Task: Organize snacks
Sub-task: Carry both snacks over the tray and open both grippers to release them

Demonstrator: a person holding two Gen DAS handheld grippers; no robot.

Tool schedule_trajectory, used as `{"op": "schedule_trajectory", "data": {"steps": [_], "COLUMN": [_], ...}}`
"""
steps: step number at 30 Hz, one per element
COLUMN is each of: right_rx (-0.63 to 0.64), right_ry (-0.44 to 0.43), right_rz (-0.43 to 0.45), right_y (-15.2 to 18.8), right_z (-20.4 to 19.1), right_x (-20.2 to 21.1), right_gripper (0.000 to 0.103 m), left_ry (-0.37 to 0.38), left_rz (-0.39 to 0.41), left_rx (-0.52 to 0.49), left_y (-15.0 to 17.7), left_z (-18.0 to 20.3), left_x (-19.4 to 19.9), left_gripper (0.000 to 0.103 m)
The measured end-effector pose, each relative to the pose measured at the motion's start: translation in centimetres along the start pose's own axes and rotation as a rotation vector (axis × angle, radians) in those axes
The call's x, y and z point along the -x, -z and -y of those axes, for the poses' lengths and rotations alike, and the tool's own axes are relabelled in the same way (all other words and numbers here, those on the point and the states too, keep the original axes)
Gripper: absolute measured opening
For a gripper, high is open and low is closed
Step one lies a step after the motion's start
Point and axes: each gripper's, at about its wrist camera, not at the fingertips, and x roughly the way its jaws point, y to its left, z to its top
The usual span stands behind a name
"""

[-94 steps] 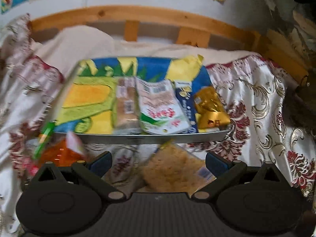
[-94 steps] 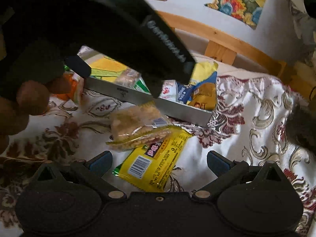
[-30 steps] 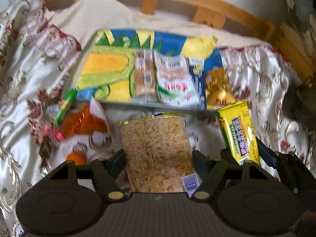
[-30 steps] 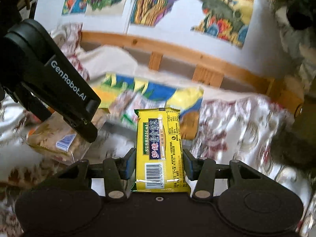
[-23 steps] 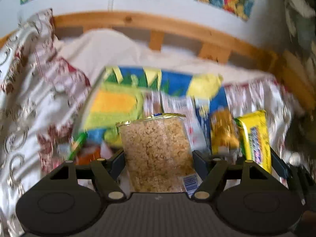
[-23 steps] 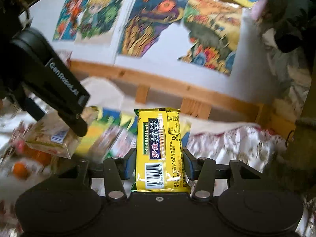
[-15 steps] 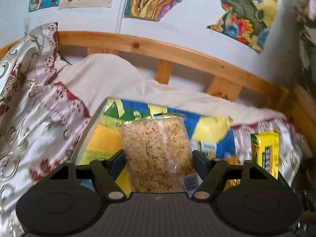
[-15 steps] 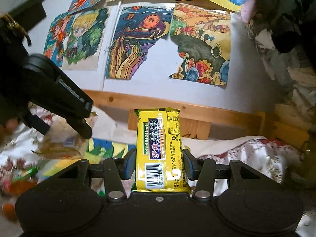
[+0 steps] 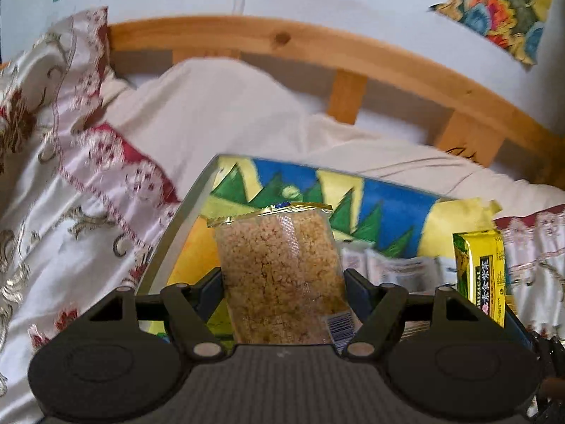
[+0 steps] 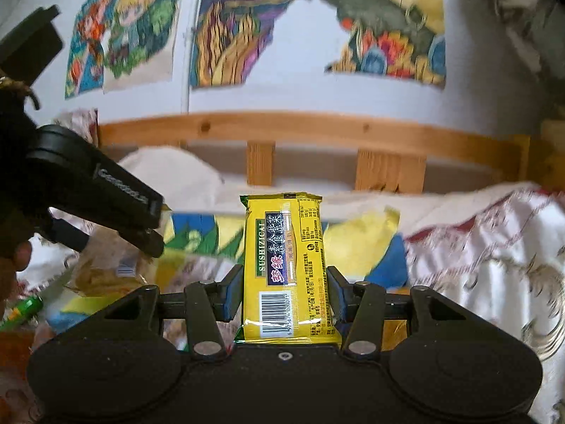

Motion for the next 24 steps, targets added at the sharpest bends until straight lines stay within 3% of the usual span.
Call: {"op": "schedule_trajectory", "data": {"steps": [5,18,24], "right_rx": [0.005,0.042,0.064], "right_ry": [-0.022,-0.038,-0.033], "right_rz": [-0.082,-0.163,-0.149], "right_y": [0.7,1.4,1.2], "right_z": [-0.4,-1.4,-1.7], "right_x": [-1.5,-2.7,-2.4], "right_gripper": [0.05,0.051,0.063], "left_ry": [-0.007,-0.002,0.006], "left_rz": [-0.033,-0.046,-0.051], "left_rx": [0.008,0.054,0.088], "left_y": [1.0,2.3,2.8], "left_z": [-0.9,-2.2,-2.4], "left_x": [-1.4,-2.4,-2.3], "left_gripper": [0.076,0.076,0.079]}}
